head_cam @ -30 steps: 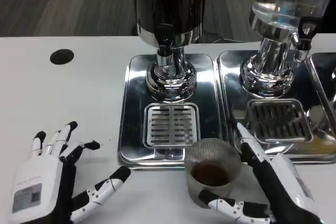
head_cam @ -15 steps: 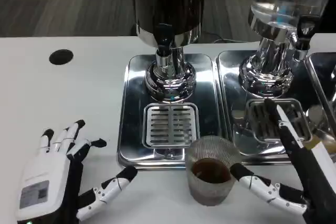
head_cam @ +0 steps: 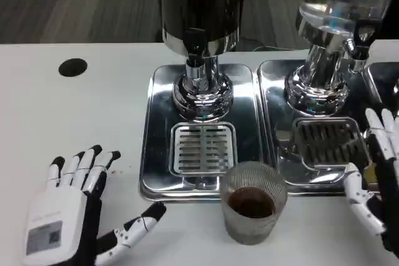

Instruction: Grasp the cup under the faucet to collect the drink, then remove the cup.

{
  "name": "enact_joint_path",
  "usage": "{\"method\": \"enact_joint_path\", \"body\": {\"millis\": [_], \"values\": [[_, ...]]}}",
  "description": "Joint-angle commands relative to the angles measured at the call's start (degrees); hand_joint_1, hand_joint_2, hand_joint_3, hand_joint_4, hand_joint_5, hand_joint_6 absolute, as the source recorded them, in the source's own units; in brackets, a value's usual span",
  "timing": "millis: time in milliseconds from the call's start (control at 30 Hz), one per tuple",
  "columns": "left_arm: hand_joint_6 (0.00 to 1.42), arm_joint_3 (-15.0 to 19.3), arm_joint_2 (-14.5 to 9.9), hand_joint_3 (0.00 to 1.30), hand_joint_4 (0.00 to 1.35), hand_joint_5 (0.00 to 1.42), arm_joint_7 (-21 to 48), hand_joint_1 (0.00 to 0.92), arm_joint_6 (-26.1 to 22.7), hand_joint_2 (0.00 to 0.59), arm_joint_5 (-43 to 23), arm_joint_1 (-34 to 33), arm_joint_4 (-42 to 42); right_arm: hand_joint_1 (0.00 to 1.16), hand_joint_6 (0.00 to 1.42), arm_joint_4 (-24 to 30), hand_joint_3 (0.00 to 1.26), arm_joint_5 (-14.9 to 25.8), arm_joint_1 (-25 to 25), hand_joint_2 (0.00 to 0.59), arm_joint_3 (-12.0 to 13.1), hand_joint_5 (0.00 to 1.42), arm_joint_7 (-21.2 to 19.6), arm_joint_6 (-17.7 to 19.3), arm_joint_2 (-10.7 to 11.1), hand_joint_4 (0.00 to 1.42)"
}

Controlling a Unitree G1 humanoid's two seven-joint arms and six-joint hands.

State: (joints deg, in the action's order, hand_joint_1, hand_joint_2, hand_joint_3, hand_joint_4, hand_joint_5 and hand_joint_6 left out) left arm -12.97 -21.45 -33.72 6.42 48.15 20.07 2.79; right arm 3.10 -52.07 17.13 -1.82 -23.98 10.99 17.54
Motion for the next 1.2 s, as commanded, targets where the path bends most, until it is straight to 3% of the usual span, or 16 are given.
{"method": "enact_joint_path", "body": {"millis": [33,233,367,467,533,833,1200], "values": [[0.00,-2.10,-0.32,0.12,0.00,0.08,-4.63,0.000,1.87,0.095,2.76,2.06,2.38,0.04,0.00,-5.14,0.07,-9.51,-1.92,0.579,-4.13,0.00,-5.37,-4.75,3.74,0.00],[0.00,-2.08,-0.80,0.10,0.00,0.08,-6.33,0.000,0.69,0.095,5.37,4.33,0.66,0.03,0.00,-10.58,0.07,-9.91,-2.67,0.580,-7.40,0.00,-8.41,-6.79,6.16,0.00],[0.00,-2.69,-0.19,0.10,0.00,0.08,-6.64,0.000,-0.70,0.095,7.32,6.09,-1.60,0.03,0.00,-13.88,0.07,-7.63,-1.94,0.580,-8.41,0.00,-12.37,-4.58,7.16,0.00],[0.00,-3.32,0.62,0.10,0.00,0.08,-7.33,0.000,-1.62,0.095,8.49,7.72,-2.73,0.14,0.00,-15.95,0.08,-7.01,-2.22,0.548,-9.30,0.00,-14.09,-4.23,7.45,0.00],[0.00,-3.57,1.25,0.10,0.00,0.08,-8.26,0.000,-1.48,0.096,8.11,8.41,-2.55,0.15,0.00,-16.94,0.08,-6.75,-2.49,0.545,-9.97,0.00,-14.82,-4.38,7.64,0.00],[0.00,-3.86,2.19,0.12,0.00,0.08,-9.25,0.000,-1.40,0.103,7.87,9.09,-1.78,0.16,0.00,-16.70,0.08,-5.04,-2.95,0.535,-11.15,0.00,-15.26,-4.37,8.36,0.00],[0.01,-4.71,2.26,0.14,0.00,0.10,-10.64,0.000,-1.20,0.112,8.91,9.49,-2.36,0.09,0.00,-17.53,0.12,-3.76,-3.17,0.546,-11.99,0.00,-15.24,-3.91,9.31,0.00]]}}
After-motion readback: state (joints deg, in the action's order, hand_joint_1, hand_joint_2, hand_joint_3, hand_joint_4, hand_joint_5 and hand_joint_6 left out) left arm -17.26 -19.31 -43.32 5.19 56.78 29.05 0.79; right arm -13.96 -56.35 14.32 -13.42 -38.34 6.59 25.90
